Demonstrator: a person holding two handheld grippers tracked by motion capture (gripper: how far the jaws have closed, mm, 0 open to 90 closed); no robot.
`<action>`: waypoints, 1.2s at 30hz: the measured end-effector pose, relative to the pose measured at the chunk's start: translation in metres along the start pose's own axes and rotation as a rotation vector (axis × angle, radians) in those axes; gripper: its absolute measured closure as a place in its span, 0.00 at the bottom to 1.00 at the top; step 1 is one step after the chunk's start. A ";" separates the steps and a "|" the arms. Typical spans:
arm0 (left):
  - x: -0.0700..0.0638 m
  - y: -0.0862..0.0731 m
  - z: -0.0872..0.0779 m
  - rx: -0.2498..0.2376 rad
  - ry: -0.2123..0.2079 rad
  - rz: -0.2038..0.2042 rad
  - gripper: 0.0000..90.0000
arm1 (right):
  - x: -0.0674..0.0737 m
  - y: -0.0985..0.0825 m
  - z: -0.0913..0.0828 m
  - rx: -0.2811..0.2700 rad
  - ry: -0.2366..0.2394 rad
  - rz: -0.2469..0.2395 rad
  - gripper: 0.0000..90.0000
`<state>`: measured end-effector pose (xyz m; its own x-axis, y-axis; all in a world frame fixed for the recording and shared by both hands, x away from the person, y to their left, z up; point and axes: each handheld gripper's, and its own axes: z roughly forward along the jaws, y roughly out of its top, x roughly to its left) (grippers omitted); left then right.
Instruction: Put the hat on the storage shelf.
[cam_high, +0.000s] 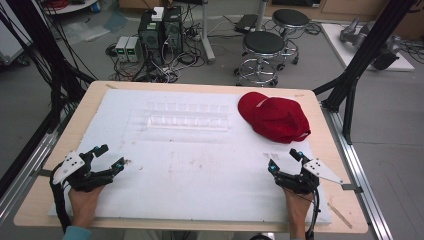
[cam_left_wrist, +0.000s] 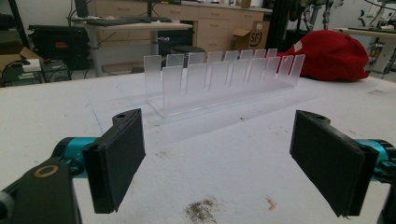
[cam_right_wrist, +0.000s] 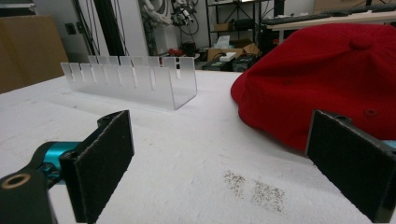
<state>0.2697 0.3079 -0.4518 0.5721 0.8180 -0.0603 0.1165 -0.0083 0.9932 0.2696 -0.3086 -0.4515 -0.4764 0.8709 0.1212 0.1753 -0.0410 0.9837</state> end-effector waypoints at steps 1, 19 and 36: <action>0.000 0.000 0.000 0.001 0.001 0.001 0.20 | 0.000 0.000 0.000 0.000 -0.001 -0.004 0.07; 0.000 0.000 0.000 0.001 0.002 -0.001 0.20 | 0.000 0.000 -0.001 -0.005 0.012 -0.003 0.07; 0.000 0.000 0.000 0.002 0.004 -0.001 0.20 | -0.018 0.032 0.000 0.037 0.036 -0.001 0.07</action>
<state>0.2701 0.3081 -0.4517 0.5684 0.8204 -0.0612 0.1189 -0.0083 0.9929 0.2838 -0.3251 -0.4222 -0.5069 0.8528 0.1256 0.2059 -0.0217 0.9783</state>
